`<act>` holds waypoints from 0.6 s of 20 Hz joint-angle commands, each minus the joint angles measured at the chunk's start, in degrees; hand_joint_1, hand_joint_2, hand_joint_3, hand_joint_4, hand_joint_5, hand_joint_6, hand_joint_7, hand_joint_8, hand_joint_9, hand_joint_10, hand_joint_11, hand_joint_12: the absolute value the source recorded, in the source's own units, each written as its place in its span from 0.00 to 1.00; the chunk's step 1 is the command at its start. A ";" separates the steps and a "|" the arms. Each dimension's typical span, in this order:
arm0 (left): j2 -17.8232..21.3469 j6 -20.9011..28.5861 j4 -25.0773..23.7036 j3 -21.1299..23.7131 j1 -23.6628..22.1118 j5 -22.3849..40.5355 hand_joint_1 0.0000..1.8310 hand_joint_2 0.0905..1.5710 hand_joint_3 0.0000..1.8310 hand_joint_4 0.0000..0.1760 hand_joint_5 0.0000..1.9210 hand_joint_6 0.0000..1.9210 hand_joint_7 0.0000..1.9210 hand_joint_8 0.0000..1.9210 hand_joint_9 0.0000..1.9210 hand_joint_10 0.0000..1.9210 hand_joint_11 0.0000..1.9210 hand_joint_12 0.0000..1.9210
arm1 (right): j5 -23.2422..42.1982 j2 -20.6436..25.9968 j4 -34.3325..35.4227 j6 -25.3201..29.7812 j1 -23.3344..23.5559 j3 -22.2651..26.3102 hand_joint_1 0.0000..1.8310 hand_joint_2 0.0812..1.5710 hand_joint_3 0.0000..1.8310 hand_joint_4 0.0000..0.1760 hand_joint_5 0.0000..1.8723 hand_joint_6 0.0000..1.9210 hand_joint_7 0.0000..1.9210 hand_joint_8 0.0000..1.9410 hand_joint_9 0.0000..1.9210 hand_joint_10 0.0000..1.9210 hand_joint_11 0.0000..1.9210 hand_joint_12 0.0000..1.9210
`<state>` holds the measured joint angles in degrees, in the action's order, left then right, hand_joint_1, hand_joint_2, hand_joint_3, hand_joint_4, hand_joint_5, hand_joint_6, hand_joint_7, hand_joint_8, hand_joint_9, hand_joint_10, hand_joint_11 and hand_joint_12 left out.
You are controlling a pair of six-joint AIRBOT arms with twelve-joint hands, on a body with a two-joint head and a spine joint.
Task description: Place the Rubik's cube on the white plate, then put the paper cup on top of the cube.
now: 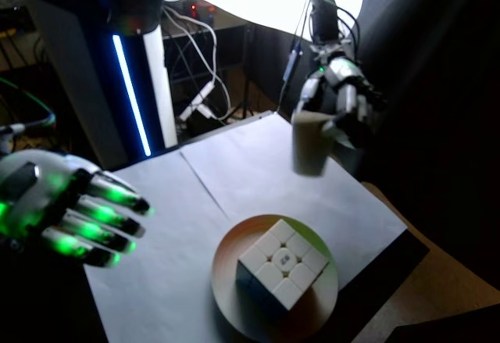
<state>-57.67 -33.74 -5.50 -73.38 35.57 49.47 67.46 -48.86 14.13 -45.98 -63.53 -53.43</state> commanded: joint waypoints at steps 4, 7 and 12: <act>-5.81 4.03 -4.62 -6.11 -8.04 -4.28 0.52 0.82 0.00 0.00 0.33 0.80 0.12 0.96 0.18 1.00 0.27 1.00 | 7.22 -0.41 -0.14 0.28 0.16 -0.32 0.44 0.80 0.00 0.00 0.17 0.46 0.20 0.60 0.17 0.64 0.00 0.83; -9.53 4.87 -7.58 -9.24 -11.88 -9.35 0.57 0.81 0.00 0.00 0.34 0.79 0.11 0.91 0.16 0.98 0.22 1.00 | 7.21 -0.67 -0.14 0.28 -0.07 -0.42 0.43 0.80 0.00 0.00 0.16 0.47 0.20 0.68 0.18 0.73 0.04 0.91; -14.12 7.24 -6.59 -13.64 -14.44 -9.76 0.53 0.83 0.00 0.00 0.31 0.82 0.03 0.91 0.04 1.00 0.09 1.00 | 7.21 -1.00 -0.14 0.28 -0.25 -0.54 0.43 0.79 0.00 0.00 0.16 0.50 0.19 0.65 0.20 0.77 0.11 0.93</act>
<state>-71.88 -26.96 -13.74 -86.83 22.22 32.40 67.42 -49.78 14.17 -46.00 -63.94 -53.71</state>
